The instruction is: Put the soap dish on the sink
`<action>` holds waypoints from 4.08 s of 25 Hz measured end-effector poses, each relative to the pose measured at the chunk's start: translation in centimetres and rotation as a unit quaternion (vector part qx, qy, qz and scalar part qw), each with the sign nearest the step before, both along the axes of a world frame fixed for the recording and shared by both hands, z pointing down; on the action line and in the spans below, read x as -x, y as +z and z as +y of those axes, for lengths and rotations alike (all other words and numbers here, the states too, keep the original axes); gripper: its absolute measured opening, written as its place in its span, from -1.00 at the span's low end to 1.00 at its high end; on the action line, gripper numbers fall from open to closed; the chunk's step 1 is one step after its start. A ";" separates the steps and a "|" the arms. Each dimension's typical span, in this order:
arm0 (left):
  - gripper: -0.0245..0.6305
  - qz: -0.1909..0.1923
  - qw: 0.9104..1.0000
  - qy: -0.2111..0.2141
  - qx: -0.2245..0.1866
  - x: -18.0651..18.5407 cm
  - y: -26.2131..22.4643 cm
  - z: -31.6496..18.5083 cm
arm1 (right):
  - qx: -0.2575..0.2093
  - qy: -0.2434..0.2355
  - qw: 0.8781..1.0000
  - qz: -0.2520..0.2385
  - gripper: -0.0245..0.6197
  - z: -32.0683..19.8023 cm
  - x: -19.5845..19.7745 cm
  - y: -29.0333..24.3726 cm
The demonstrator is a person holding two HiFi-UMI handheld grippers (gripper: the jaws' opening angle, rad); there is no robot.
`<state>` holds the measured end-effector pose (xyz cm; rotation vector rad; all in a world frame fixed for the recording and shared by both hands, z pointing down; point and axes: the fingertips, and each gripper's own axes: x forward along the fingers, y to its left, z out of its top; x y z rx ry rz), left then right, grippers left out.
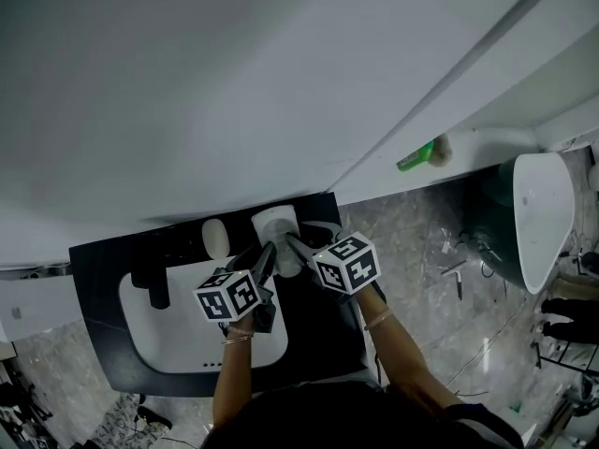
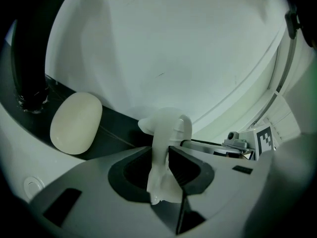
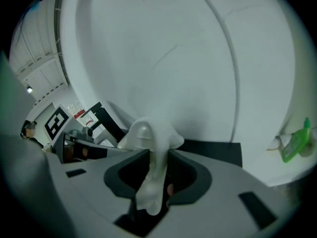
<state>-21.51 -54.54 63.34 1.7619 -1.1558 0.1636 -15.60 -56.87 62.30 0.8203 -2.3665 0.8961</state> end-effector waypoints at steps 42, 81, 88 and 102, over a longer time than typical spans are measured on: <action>-0.59 -0.012 0.974 -0.006 -0.227 -1.6 -19.0 13.5 | -0.090 0.060 0.985 -0.131 -0.80 13.1 -5.7 -16.4; -0.92 0.004 0.968 -0.059 -0.243 -9.7 -23.8 33.8 | -0.191 0.012 0.975 -0.111 -0.86 33.0 -12.9 -23.6; -0.92 0.038 0.975 -0.061 -0.209 -10.1 -22.8 34.4 | -0.190 0.014 0.977 -0.100 -0.86 33.2 -13.0 -23.3; -0.92 0.108 0.986 -0.043 -0.121 -10.0 -19.3 32.3 | -0.166 0.025 0.982 -0.089 -0.86 30.3 -11.7 -21.8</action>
